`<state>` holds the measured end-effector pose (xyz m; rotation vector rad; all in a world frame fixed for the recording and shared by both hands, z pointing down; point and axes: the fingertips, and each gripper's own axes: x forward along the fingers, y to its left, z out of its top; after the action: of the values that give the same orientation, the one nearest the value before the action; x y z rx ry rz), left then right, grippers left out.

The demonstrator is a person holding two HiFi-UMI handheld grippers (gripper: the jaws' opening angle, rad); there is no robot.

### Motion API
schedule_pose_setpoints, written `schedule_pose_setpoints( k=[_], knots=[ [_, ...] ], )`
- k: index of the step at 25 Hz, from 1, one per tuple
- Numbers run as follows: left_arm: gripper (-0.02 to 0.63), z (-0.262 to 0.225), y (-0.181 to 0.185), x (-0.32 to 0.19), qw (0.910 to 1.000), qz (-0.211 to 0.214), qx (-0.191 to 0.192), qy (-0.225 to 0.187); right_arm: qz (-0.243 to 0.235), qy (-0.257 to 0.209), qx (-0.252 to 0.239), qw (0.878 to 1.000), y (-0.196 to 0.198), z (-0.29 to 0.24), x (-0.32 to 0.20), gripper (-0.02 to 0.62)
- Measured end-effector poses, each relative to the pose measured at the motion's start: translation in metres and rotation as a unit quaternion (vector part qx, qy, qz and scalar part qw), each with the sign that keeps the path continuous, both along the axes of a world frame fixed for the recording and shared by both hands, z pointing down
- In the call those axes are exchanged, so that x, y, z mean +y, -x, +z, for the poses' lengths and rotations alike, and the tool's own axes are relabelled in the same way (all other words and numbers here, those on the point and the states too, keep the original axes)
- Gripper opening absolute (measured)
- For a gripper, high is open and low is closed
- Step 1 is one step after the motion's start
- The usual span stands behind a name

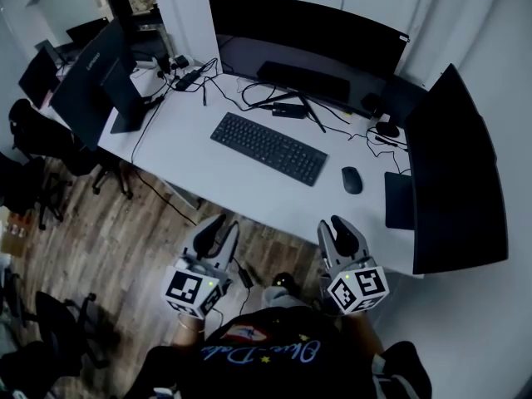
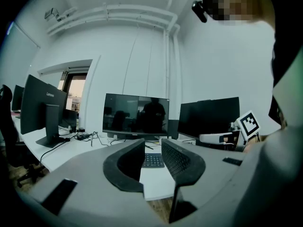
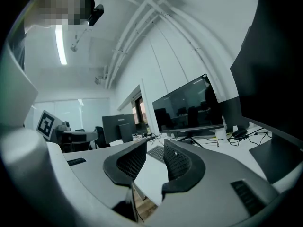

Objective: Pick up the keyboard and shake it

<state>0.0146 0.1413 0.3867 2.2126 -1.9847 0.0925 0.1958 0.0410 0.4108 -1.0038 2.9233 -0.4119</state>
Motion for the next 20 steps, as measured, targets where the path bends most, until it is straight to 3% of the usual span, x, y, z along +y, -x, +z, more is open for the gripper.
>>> schedule_pose_setpoints(
  k=[9,20],
  knots=[
    [0.094,0.003,0.029,-0.051,0.9999,-0.008,0.000,0.010,-0.002,0.021,-0.006,1.000,0.012,0.010,-0.048,0.107],
    [0.101,0.012,0.071,-0.088,0.9998,0.001,0.000,0.020,0.013,0.044,-0.007,0.999,0.024,0.024,-0.068,0.112]
  ],
)
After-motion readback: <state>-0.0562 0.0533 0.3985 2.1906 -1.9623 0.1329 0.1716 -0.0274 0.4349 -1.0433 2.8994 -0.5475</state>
